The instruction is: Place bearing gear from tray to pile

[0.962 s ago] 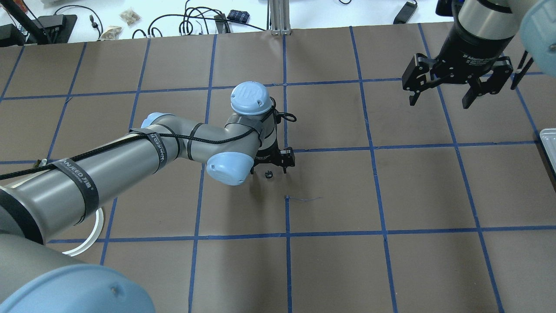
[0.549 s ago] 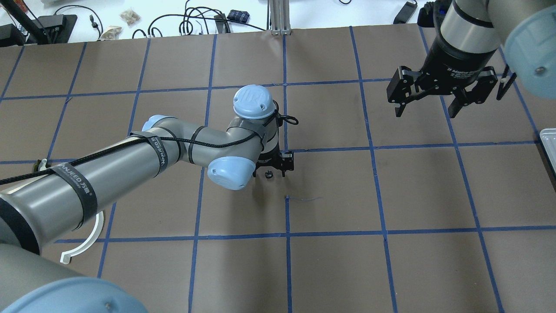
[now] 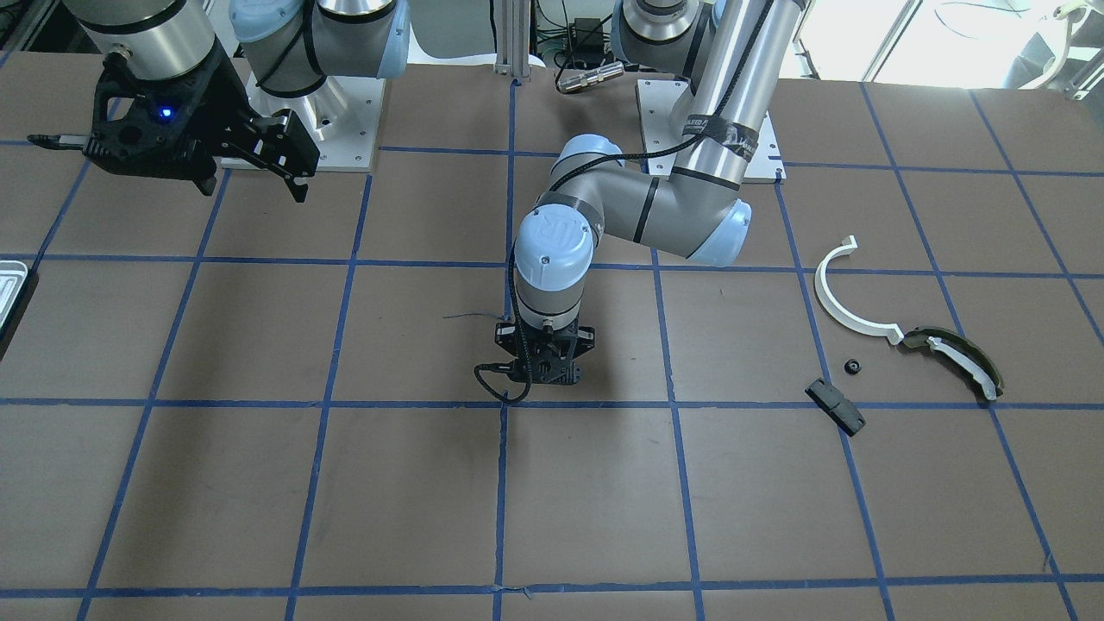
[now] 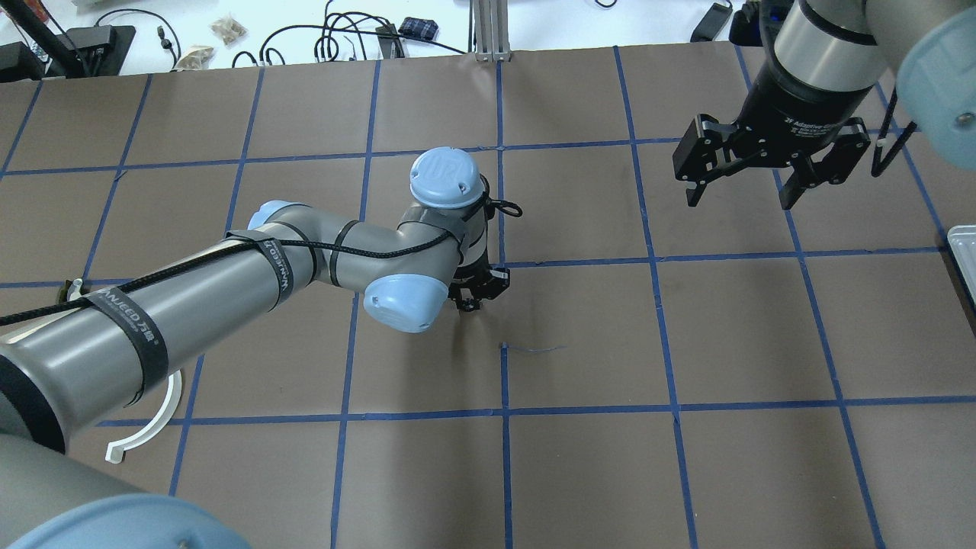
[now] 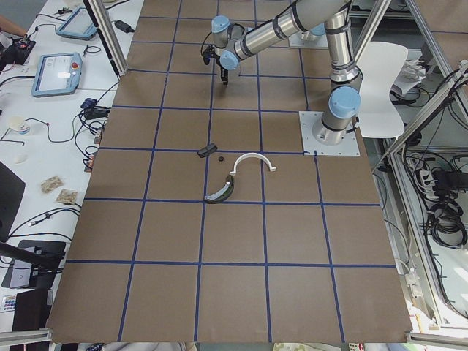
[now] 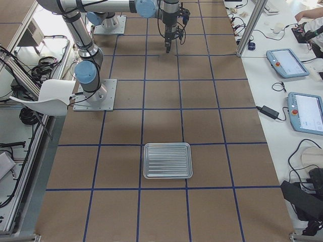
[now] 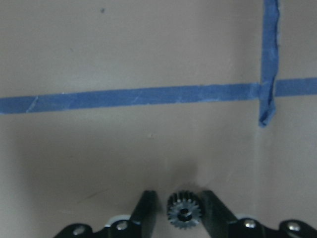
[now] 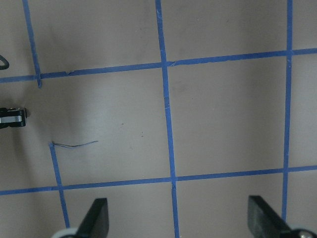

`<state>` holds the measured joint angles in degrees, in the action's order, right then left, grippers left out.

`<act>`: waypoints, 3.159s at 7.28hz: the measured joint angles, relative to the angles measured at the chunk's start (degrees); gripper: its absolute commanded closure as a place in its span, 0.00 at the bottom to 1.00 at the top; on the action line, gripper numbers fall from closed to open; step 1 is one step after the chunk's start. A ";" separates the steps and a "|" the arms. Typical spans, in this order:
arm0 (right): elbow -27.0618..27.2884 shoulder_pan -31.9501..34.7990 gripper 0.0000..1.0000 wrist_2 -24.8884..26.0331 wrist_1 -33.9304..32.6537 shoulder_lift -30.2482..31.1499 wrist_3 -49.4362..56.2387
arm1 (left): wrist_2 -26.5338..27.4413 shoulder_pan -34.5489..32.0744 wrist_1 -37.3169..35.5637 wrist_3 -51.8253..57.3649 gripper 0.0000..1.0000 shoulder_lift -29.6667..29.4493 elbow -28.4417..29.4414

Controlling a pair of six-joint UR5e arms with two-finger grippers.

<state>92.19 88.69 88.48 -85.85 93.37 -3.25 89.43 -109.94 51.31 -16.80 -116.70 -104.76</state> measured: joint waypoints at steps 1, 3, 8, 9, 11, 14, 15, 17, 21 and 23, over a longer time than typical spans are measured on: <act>0.08 0.04 0.00 -0.43 0.06 0.16 -0.03 | -0.01 0.32 0.52 0.21 1.00 0.71 1.02; 0.16 0.08 0.00 -0.34 -0.05 0.27 -0.07 | -0.09 2.07 5.35 0.45 1.00 2.76 4.67; 0.18 -0.09 0.00 0.34 0.10 0.26 0.17 | 1.17 24.42 16.50 16.78 1.00 7.26 8.10; 0.25 -0.17 0.00 0.43 0.24 0.29 0.18 | 1.43 29.97 17.07 25.61 1.00 7.15 7.66; 0.55 -0.20 0.00 0.61 0.42 0.58 0.16 | 1.47 40.55 15.07 42.09 1.00 5.95 5.15; 0.72 -0.01 0.00 0.58 0.43 0.84 -0.47 | 1.30 50.68 9.31 55.90 1.00 4.27 1.91; 0.76 0.02 0.00 0.54 0.41 0.92 -0.56 | 1.32 51.51 8.86 56.66 1.00 4.06 1.11; 0.74 0.07 0.00 0.53 0.35 1.04 -0.61 | 1.45 51.95 8.62 57.07 0.01 4.15 -0.66; 0.68 0.08 0.00 0.26 0.23 1.18 -0.54 | 3.26 51.84 10.21 56.95 0.00 5.32 -0.29; 0.63 0.07 0.00 0.16 0.17 1.20 -0.53 | 3.65 49.43 17.72 53.22 0.00 8.52 3.24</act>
<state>92.83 88.76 88.64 -85.68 94.57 -3.78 93.08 -60.51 69.03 36.42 -108.17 -101.52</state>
